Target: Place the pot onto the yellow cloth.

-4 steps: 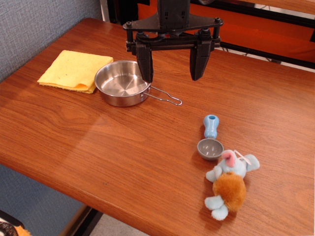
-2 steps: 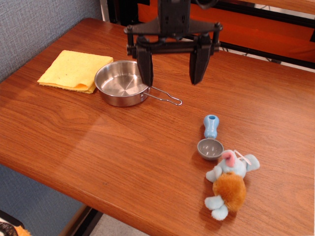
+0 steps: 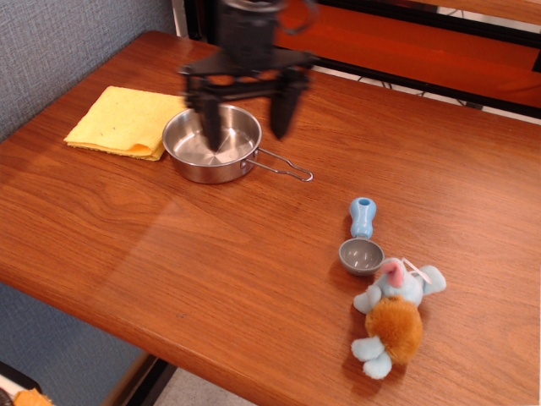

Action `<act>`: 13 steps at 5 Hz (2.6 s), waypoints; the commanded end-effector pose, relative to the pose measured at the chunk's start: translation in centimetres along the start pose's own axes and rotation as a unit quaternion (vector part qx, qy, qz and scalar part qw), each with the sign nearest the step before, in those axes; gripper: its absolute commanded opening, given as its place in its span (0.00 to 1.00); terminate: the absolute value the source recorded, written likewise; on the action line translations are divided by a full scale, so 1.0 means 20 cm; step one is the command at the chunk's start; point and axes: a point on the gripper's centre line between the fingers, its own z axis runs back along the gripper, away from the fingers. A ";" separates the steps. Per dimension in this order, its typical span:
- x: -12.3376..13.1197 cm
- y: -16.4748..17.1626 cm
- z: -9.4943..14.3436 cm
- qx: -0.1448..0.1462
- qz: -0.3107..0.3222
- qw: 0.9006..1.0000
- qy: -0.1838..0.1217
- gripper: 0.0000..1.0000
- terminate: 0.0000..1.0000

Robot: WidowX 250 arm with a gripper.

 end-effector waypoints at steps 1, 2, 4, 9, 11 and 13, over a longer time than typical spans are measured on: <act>0.23 0.24 -0.08 0.015 0.185 0.981 -0.062 1.00 0.00; 0.28 0.24 -0.14 -0.010 0.236 0.969 -0.074 1.00 0.00; 0.35 0.25 -0.30 -0.050 0.262 0.962 -0.057 1.00 0.00; 0.33 0.14 -0.32 -0.055 0.254 0.965 -0.027 0.00 0.00; 0.39 0.11 -0.13 -0.102 0.292 0.951 -0.029 0.00 0.00; 0.50 0.25 -0.02 -0.123 0.340 0.931 -0.060 0.00 0.00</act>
